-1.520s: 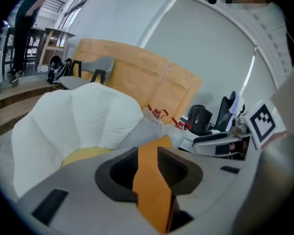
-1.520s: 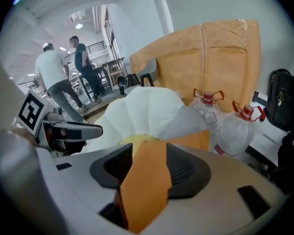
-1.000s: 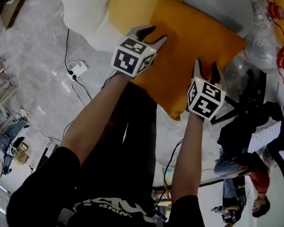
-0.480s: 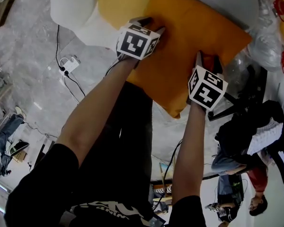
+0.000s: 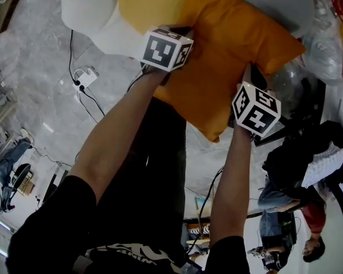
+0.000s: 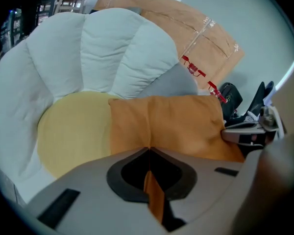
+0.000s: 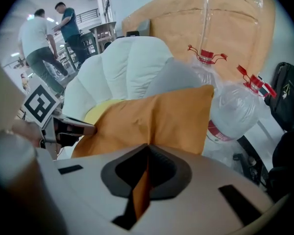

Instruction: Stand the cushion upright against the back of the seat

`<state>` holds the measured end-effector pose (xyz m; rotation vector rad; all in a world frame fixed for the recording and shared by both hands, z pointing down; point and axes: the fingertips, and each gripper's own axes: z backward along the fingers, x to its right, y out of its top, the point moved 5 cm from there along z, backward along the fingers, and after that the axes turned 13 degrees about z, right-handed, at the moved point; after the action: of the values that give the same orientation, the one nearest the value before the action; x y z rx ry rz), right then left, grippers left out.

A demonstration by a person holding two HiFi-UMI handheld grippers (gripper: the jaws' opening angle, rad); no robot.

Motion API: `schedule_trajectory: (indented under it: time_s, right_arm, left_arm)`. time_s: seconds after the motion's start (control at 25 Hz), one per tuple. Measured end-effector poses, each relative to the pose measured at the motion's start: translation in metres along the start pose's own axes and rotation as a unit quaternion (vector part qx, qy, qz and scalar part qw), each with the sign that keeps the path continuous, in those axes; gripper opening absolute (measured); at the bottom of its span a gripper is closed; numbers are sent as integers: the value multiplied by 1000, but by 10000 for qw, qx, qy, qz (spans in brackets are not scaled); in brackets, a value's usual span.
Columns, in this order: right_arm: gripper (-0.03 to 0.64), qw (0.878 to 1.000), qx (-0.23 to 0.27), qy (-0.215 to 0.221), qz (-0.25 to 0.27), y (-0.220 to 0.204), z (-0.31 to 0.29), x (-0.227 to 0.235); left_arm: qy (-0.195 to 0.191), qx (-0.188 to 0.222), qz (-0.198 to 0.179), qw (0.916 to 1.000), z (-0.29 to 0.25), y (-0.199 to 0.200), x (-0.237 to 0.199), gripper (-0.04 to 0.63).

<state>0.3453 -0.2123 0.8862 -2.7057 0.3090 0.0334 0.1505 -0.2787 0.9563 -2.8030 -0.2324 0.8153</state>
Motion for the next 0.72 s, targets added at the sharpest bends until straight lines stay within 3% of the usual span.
schedule_trajectory:
  time_s: [0.28, 0.44, 0.72]
  right_arm:
    - [26, 9972, 436, 112, -599, -8, 22, 9]
    - [26, 9931, 685, 225, -926, -7, 54, 7]
    - [26, 9842, 1301, 454, -1110, 43, 109, -21]
  left_arm:
    - [-272, 27, -183, 9995, 30, -2, 17, 11]
    - [-506, 90, -71, 9987, 67, -6, 31, 11]
    - [-595, 891, 84, 9942, 164, 32, 36, 9]
